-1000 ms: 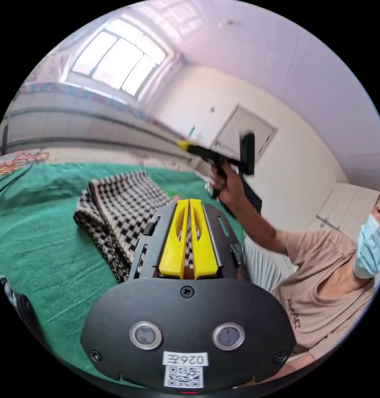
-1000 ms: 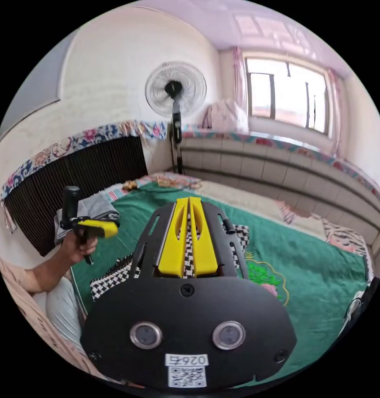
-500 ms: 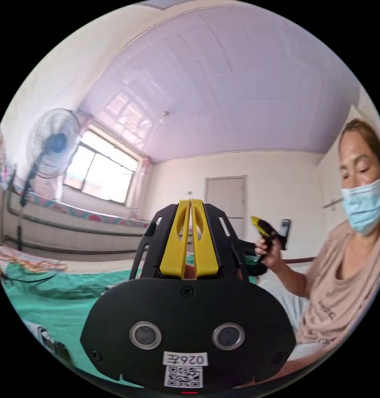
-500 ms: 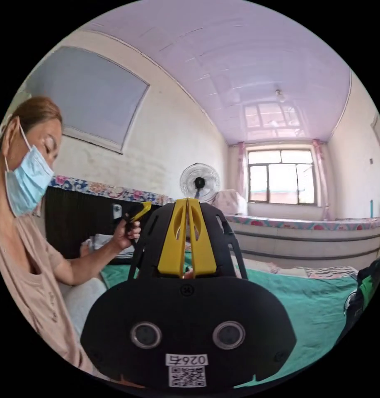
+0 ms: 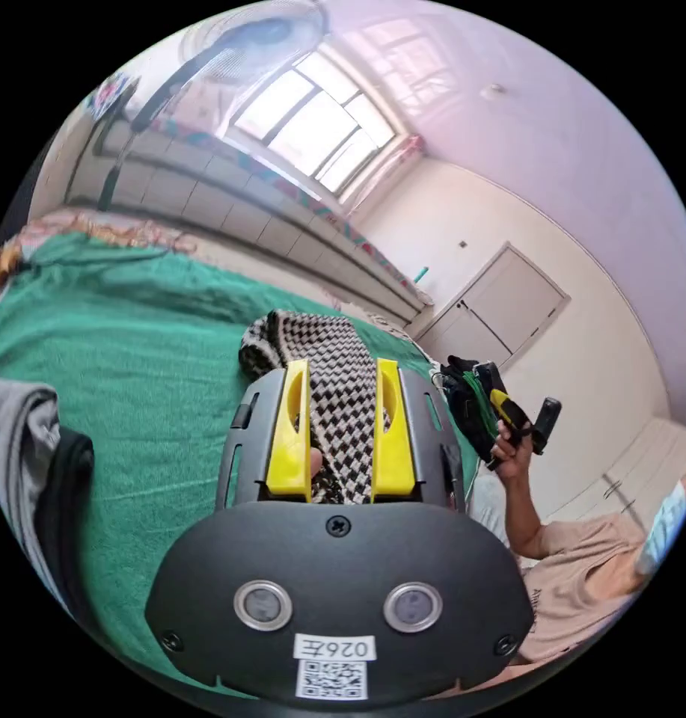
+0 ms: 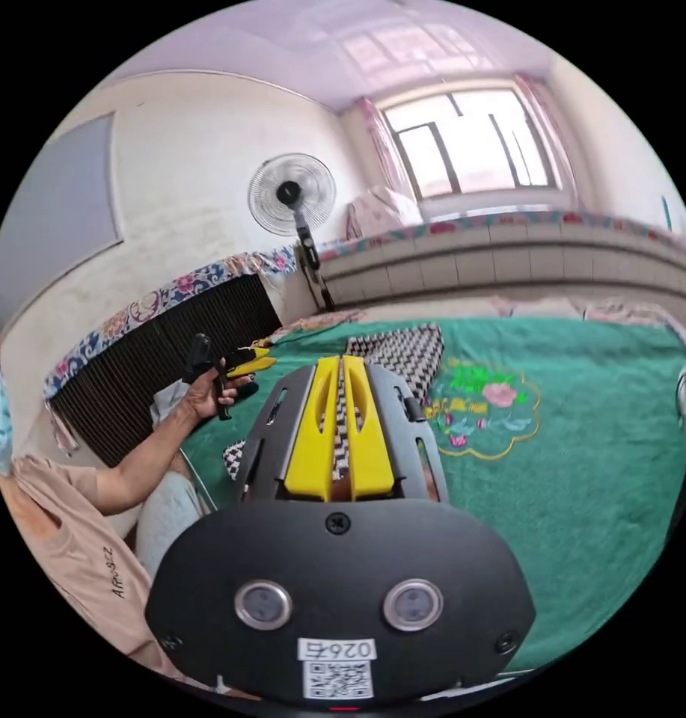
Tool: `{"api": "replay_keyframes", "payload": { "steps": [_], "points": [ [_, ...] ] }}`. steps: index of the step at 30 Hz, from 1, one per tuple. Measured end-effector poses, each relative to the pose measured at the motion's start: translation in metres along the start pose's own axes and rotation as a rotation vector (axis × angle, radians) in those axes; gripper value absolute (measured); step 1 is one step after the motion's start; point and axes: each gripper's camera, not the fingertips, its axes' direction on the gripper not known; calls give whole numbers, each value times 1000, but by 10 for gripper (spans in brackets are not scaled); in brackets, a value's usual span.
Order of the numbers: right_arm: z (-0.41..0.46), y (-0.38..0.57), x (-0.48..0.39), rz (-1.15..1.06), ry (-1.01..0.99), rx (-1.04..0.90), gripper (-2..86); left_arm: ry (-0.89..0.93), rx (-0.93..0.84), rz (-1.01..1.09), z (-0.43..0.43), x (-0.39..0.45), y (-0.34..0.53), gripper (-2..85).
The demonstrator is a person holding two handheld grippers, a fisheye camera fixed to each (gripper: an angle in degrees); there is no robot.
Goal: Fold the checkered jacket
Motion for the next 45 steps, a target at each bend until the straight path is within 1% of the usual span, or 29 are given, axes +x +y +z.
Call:
{"api": "replay_keyframes", "payload": {
  "steps": [1, 2, 4, 8, 10, 12, 14, 18, 20, 22, 24, 27, 32, 36, 39, 41, 43, 45],
  "points": [
    [9, -11, 32, 81, -38, -53, 31, -8, -36, -62, 14, -22, 2, 159],
    [17, -22, 65, 163, -72, -96, 50, -13, -47, -75, 20, -30, 3, 160],
    [28, -37, 107, 258, -119, -174, 71, -78, -101, -105, 44, -54, 5, 166],
    [47, -77, 184, 414, -217, -272, 108, -102, -176, -115, 85, -77, 4, 184],
    [53, -99, 209, 457, -256, -298, 120, -131, -229, -131, 120, -90, 5, 200],
    [59, -122, 230, 483, -296, -323, 126, -194, -229, -112, 133, -93, 3, 188],
    [66, -155, 252, 499, -321, -349, 129, -196, -237, -110, 147, -97, 0, 194],
    [72, -199, 287, 552, -372, -345, 142, -250, -272, -58, 175, -102, -3, 187],
    [75, -222, 309, 602, -424, -314, 144, -229, -276, -33, 185, -105, -3, 174],
    [78, -239, 323, 625, -449, -301, 142, -19, -294, -108, 210, -127, 2, 158],
    [80, -255, 333, 629, -460, -295, 141, -56, -273, -129, 216, -137, 4, 146],
    [80, -282, 345, 608, -464, -309, 145, 12, -265, -168, 218, -151, 1, 150],
    [85, -315, 370, 592, -481, -319, 155, 9, -256, -180, 225, -165, 0, 145],
    [102, -333, 383, 596, -482, -316, 152, -86, -303, -63, 239, -146, -7, 159],
    [122, -345, 388, 611, -458, -312, 145, -74, -293, -19, 244, -139, -9, 173],
    [137, -349, 391, 617, -441, -313, 141, -51, -275, -35, 243, -143, -8, 156],
    [150, -350, 394, 624, -422, -325, 132, 3, -298, -81, 246, -152, -7, 105],
    [164, -350, 397, 625, -409, -343, 124, 47, -291, -96, 245, -156, -8, 98]
  ]
}}
